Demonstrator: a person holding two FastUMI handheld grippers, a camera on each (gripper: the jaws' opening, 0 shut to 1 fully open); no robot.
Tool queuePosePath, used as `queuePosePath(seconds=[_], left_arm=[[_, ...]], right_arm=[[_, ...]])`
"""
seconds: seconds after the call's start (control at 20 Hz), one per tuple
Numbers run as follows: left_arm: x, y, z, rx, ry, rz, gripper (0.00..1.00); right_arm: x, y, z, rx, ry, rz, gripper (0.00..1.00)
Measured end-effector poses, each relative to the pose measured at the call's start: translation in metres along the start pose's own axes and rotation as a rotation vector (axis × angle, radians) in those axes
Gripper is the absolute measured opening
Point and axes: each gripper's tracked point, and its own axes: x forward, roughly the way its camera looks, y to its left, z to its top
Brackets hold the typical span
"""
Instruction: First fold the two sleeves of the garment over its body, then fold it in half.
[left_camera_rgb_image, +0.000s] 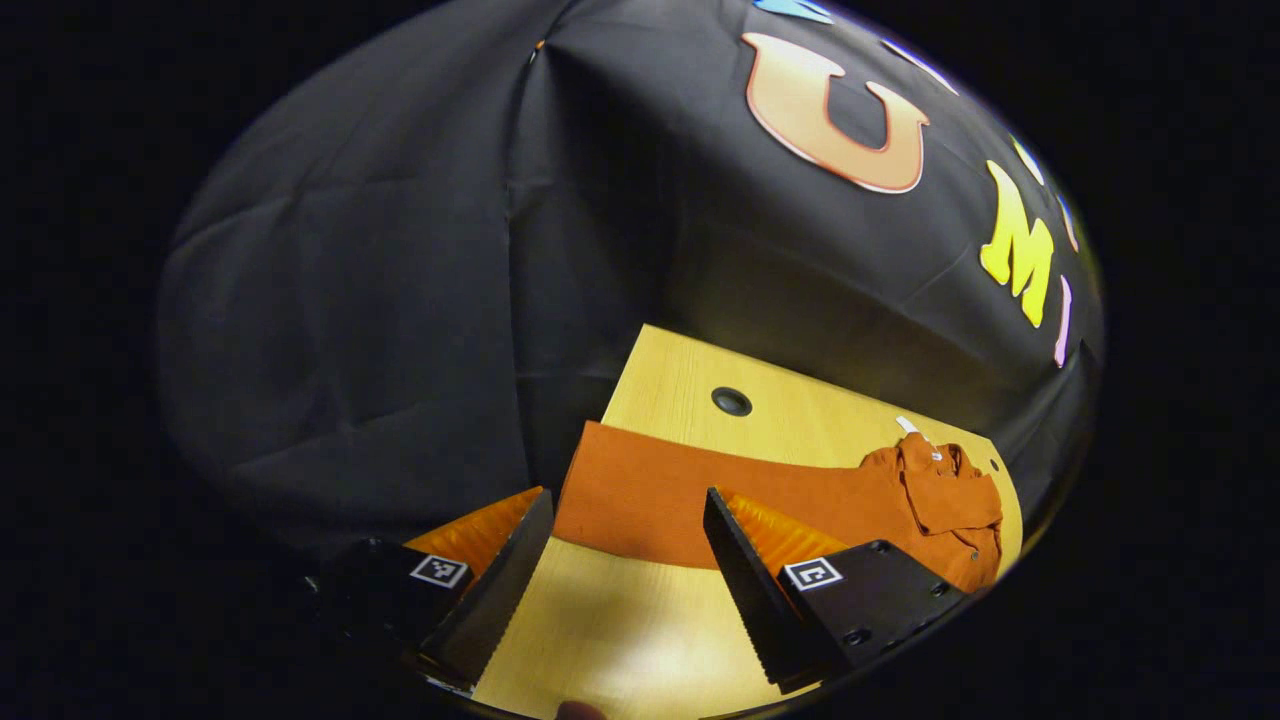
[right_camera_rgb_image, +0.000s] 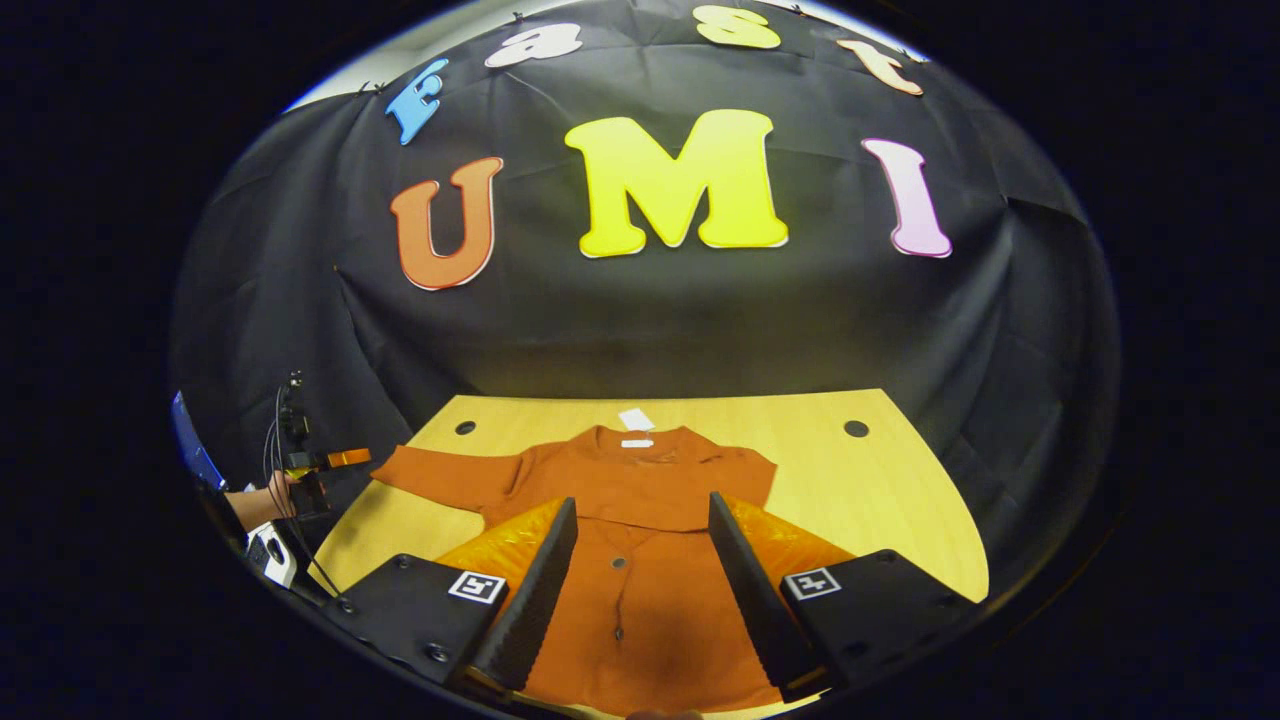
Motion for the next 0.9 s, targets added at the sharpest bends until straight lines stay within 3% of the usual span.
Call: queuePosePath(seconds=[0.2,0.5,0.6,0.8,0.85,0.9], left_arm=[[0.044,0.026,-0.008,-0.053,0.049,0.028,0.99],[0.075,0.032,-0.036,-0.184,0.148,0.003,0.99],[0.080,0.031,-0.033,-0.202,0.131,0.011,0.99],[0.076,0.035,-0.032,-0.160,0.153,0.051,0.91],[0.074,0.037,-0.030,-0.148,0.153,0.066,0.78],[0.073,0.041,-0.027,-0.144,0.145,0.085,0.91]], right_arm=[[-0.014,-0.026,-0.004,0.047,0.011,-0.082,0.82],[-0.022,-0.032,-0.009,0.071,0.023,-0.113,0.86],[-0.023,-0.033,-0.007,0.082,0.018,-0.117,0.86],[-0.023,-0.039,-0.007,0.099,0.012,-0.122,0.83],[-0.022,-0.039,-0.007,0.095,0.007,-0.121,0.86],[-0.022,-0.039,-0.006,0.090,0.004,-0.117,0.86]])
